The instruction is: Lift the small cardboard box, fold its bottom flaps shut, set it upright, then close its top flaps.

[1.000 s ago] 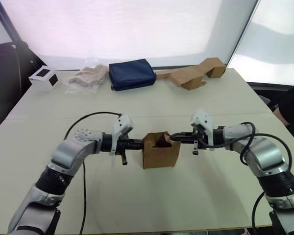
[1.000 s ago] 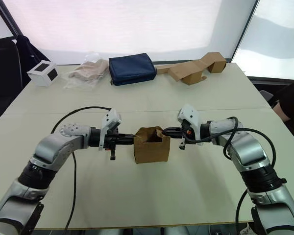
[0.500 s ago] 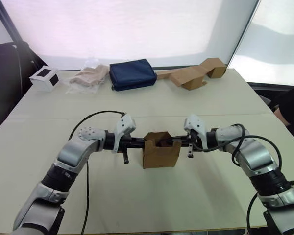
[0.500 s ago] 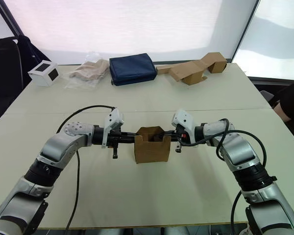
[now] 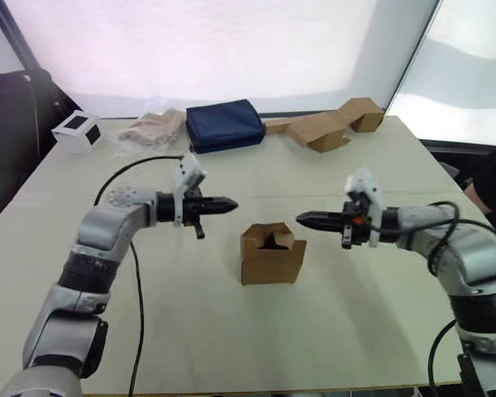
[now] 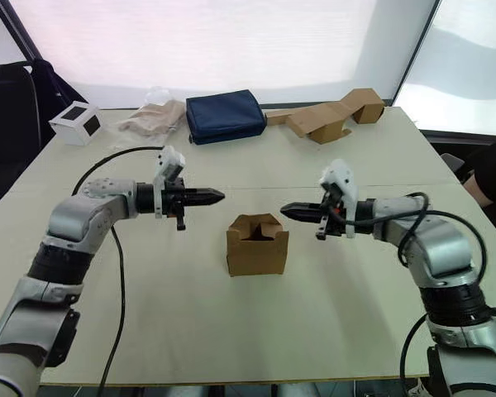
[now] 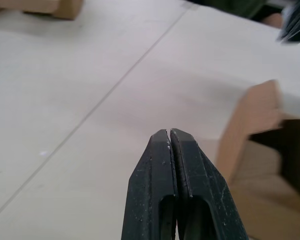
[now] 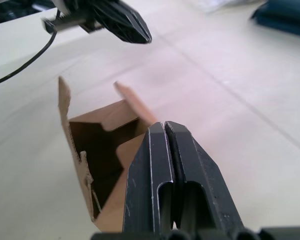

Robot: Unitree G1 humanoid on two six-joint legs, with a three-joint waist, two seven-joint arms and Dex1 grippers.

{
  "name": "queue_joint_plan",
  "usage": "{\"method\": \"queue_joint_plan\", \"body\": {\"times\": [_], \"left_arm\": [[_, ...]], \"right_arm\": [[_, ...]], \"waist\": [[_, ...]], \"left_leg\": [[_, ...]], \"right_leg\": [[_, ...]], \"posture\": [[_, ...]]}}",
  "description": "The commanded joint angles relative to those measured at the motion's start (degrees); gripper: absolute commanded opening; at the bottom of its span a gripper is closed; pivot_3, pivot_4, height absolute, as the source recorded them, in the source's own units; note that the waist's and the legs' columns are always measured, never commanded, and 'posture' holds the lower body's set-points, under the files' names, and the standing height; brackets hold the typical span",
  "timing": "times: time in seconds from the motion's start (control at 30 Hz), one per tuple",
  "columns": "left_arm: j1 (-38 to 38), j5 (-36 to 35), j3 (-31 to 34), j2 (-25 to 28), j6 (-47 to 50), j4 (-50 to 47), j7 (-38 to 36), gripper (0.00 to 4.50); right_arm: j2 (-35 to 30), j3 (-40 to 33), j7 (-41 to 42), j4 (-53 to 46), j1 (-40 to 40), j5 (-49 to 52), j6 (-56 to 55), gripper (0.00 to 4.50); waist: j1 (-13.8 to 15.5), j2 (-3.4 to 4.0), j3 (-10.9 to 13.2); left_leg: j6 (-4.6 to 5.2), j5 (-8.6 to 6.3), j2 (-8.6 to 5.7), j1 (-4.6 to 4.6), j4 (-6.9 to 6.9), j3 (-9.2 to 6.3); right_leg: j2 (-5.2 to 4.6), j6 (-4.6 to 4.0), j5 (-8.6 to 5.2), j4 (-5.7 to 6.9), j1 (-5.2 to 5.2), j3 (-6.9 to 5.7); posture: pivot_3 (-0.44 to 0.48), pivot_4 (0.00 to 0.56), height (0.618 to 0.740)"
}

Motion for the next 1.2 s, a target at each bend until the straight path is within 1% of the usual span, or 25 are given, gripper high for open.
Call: {"method": "queue_joint_plan", "body": {"times": [0.03, 0.13, 0.27, 0.33, 0.4, 0.47, 0.6, 0.87, 1.0, 1.2], "left_arm": [[-1.30, 3.64, -2.26, -2.77, -6.33, 7.71, -2.20, 0.04], [-2.33, 4.45, -2.18, -4.49, -8.07, 11.63, -3.94, 0.04], [-2.24, 5.41, -2.81, -6.02, -8.80, 14.04, -6.58, 0.04], [-1.46, 5.62, -3.09, -6.31, -8.40, 13.93, -7.63, 0.04], [-0.32, 5.42, -3.33, -6.57, -7.20, 12.72, -8.98, 0.04], [0.71, 5.32, -3.58, -6.84, -6.41, 11.37, -9.84, 0.04], [2.51, 5.34, -3.94, -7.08, -5.17, 8.41, -10.66, 0.04], [2.88, 5.47, -3.22, -7.69, -4.41, 6.57, -9.41, 0.04], [3.07, 5.16, -2.99, -7.68, -3.60, 5.61, -9.13, 0.04], [3.73, 5.59, -2.93, -7.64, -3.86, 4.95, -8.06, 0.04]], "right_arm": [[-0.80, -1.75, -1.86, -8.32, 1.01, 4.32, 3.31, 0.00], [-1.88, -1.62, -3.37, -13.03, 2.14, 5.57, 5.27, 0.00], [-4.00, -1.38, -5.90, -23.60, 4.79, 9.98, 10.13, 0.00], [-3.49, 0.37, -7.62, -27.54, 5.84, 12.35, 11.90, 0.00], [-1.88, 1.73, -9.59, -29.03, 6.31, 13.90, 12.67, 0.00], [-1.16, 3.08, -10.80, -29.28, 6.64, 13.79, 12.50, 0.00], [-1.12, 8.30, -11.83, -28.61, 6.43, 9.95, 10.11, 0.00], [-0.40, 16.07, -11.69, -22.27, 3.52, 1.43, 3.77, 0.00], [0.98, 17.32, -11.07, -20.97, 2.09, 1.42, 3.54, 0.00], [1.89, 19.61, -10.98, -18.74, 1.53, -1.37, 2.68, 0.00]], "waist": [[-0.06, 0.00, 0.00], [-0.26, -0.03, 0.02], [-0.17, -0.03, 0.02], [-0.14, -0.03, 0.02], [-0.23, -0.03, 0.02], [-0.24, -0.03, 0.02], [-0.18, -0.03, 0.02], [-0.17, -0.03, 0.02], [-0.21, -0.03, 0.02], [-0.18, -0.03, 0.02]], "left_leg": [[0.01, -0.01, 0.00, -0.01, 0.00, 0.00], [0.03, -0.01, 0.03, -0.07, 0.00, 0.00], [0.03, -0.01, 0.05, -0.07, 0.00, -0.02], [0.03, -0.02, 0.05, -0.08, 0.00, -0.04], [0.03, -0.02, 0.05, -0.08, 0.01, -0.04], [0.03, -0.02, 0.05, -0.07, 0.01, -0.04], [0.03, -0.02, 0.05, -0.07, 0.01, -0.04], [0.03, -0.02, 0.03, -0.07, 0.02, -0.04], [0.03, -0.02, 0.05, -0.07, 0.02, -0.05], [0.03, -0.02, 0.05, -0.07, 0.02, -0.05]], "right_leg": [[0.00, 0.00, 0.00, -0.02, 0.00, 0.00], [0.01, 0.00, 0.00, -0.03, -0.06, 0.01], [0.02, 0.01, 0.00, 0.00, -0.07, 0.00], [0.02, 0.01, 0.00, -0.01, -0.07, 0.00], [0.01, 0.01, 0.00, -0.01, -0.06, 0.00], [0.01, 0.01, 0.00, -0.01, -0.05, 0.00], [0.01, 0.01, 0.00, 0.00, -0.06, 0.00], [0.01, 0.01, 0.00, -0.01, -0.05, 0.00], [0.03, 0.01, 0.00, -0.01, -0.06, -0.01], [0.01, 0.01, 0.00, -0.01, -0.06, -0.01]], "posture": [[0.000, 0.150, 0.740], [0.000, 0.150, 0.740], [0.000, 0.150, 0.740], [0.000, 0.150, 0.740], [0.000, 0.150, 0.740], [0.000, 0.150, 0.740], [0.000, 0.150, 0.740], [0.000, 0.150, 0.740], [0.000, 0.150, 0.740], [0.000, 0.150, 0.740]]}}
